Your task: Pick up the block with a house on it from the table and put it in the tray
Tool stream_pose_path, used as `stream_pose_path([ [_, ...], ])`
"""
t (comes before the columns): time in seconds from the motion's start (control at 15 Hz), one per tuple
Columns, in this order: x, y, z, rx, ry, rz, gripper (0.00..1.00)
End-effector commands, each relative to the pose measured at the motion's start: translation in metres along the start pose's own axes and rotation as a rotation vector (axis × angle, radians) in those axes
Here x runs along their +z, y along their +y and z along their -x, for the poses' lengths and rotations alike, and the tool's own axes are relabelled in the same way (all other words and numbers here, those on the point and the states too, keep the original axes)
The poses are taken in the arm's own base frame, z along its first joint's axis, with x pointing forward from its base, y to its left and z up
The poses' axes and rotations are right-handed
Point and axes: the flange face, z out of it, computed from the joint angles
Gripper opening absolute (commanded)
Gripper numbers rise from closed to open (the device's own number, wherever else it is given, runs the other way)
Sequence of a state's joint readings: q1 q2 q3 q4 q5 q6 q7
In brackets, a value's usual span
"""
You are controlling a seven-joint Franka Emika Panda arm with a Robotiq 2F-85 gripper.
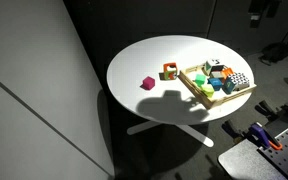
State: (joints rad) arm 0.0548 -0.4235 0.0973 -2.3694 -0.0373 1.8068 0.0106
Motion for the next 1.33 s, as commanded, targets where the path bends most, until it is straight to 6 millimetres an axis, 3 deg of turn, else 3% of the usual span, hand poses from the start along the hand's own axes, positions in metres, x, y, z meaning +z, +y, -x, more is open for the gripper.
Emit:
stream_pose_path([
  [0.0, -0.001, 0.0, 0.0, 0.0, 0.0, 0.0, 1.0],
  [0.33, -0.001, 0.0, 0.0, 0.0, 0.001, 0.0, 1.0],
  [0.53, 0.001, -0.002, -0.012, 0.029, 0.0, -0.003, 1.0],
  [1.27, 0.018, -0.025, -0.095, 0.118, 0.11, -0.019, 1.0],
])
